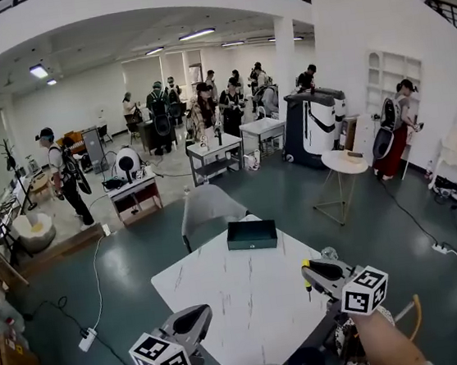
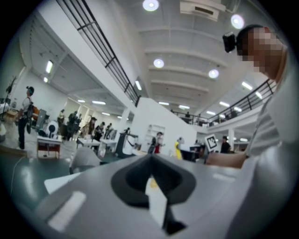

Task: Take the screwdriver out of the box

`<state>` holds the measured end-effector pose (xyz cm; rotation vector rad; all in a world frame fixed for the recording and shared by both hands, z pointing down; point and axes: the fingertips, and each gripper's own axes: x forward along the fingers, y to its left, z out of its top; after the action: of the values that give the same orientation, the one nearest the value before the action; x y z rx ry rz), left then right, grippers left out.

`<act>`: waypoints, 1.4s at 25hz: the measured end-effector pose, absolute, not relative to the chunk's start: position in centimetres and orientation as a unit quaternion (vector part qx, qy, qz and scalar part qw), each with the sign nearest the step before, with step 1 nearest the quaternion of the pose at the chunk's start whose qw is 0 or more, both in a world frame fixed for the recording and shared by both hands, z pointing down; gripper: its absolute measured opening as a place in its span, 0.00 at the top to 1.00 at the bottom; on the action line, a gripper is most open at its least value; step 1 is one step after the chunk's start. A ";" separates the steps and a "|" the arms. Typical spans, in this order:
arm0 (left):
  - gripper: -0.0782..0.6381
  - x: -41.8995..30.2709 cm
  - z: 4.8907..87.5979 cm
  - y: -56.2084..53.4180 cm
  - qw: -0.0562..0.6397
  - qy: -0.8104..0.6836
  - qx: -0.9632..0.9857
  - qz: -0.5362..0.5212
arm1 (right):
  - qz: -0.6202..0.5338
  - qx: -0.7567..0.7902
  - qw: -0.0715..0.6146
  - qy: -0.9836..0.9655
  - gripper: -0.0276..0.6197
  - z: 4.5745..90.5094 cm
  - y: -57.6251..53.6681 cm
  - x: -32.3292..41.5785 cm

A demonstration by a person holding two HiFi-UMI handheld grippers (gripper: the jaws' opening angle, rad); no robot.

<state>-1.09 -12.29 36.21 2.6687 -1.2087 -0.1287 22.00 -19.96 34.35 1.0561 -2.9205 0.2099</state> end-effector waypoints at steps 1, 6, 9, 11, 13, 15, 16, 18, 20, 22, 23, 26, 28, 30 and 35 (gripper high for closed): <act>0.88 -2.0 36.0 -12.3 0.103 -0.405 0.908 -0.043 | 0.071 0.344 0.007 -0.936 0.86 34.2 -19.5 21.4; 0.88 -6.1 35.6 -12.2 0.099 -0.390 0.914 -0.049 | 0.078 0.367 -0.019 -0.927 0.86 33.9 -17.8 19.2; 0.88 -8.1 36.1 -12.5 0.103 -0.391 0.913 -0.056 | 0.078 0.373 -0.030 -0.924 0.86 33.6 -17.3 18.3; 0.88 -8.9 36.2 -12.9 0.105 -0.393 0.911 -0.061 | 0.078 0.375 -0.039 -0.923 0.86 33.1 -17.3 18.1; 0.88 -9.2 36.3 -13.3 0.108 -0.395 0.910 -0.066 | 0.077 0.375 -0.045 -0.923 0.86 32.5 -17.3 18.1; 0.88 -9.3 36.2 -13.7 0.109 -0.395 0.909 -0.070 | 0.072 0.373 -0.046 -0.924 0.86 32.0 -17.3 18.3; 0.88 -9.2 36.1 -13.9 0.109 -0.395 0.909 -0.071 | 0.071 0.373 -0.045 -0.924 0.86 31.8 -17.3 18.4; 0.88 -9.0 36.0 -14.1 0.109 -0.394 0.910 -0.075 | 0.073 0.372 -0.048 -0.924 0.86 31.6 -17.4 18.8; 0.88 -8.9 36.1 -14.1 0.107 -0.394 0.910 -0.077 | 0.078 0.371 -0.055 -0.924 0.86 31.7 -17.4 19.1; 0.88 -9.0 36.2 -14.1 0.107 -0.396 0.909 -0.078 | 0.081 0.368 -0.060 -0.924 0.86 32.0 -17.5 19.2; 0.88 -9.0 36.3 -14.0 0.107 -0.397 0.908 -0.079 | 0.081 0.367 -0.061 -0.925 0.86 32.1 -17.5 19.2; 0.88 -9.1 36.4 -14.1 0.108 -0.404 0.905 -0.080 | 0.072 0.360 -0.058 -0.929 0.86 32.1 -17.8 19.0; 0.88 -9.3 36.5 -14.0 0.110 -0.408 0.903 -0.080 | 0.067 0.354 -0.052 -0.931 0.86 32.1 -17.8 18.7; 0.88 -9.3 36.5 -13.8 0.110 -0.412 0.901 -0.079 | 0.065 0.348 -0.049 -0.934 0.86 32.2 -17.8 18.6; 0.88 -9.4 36.7 -13.3 0.111 -0.419 0.898 -0.076 | 0.067 0.342 -0.046 -0.936 0.86 32.7 -17.8 18.5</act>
<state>-9.37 -13.30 36.70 2.6387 -1.2303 -0.2246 18.54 -17.76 32.67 1.1063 -3.0303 0.2184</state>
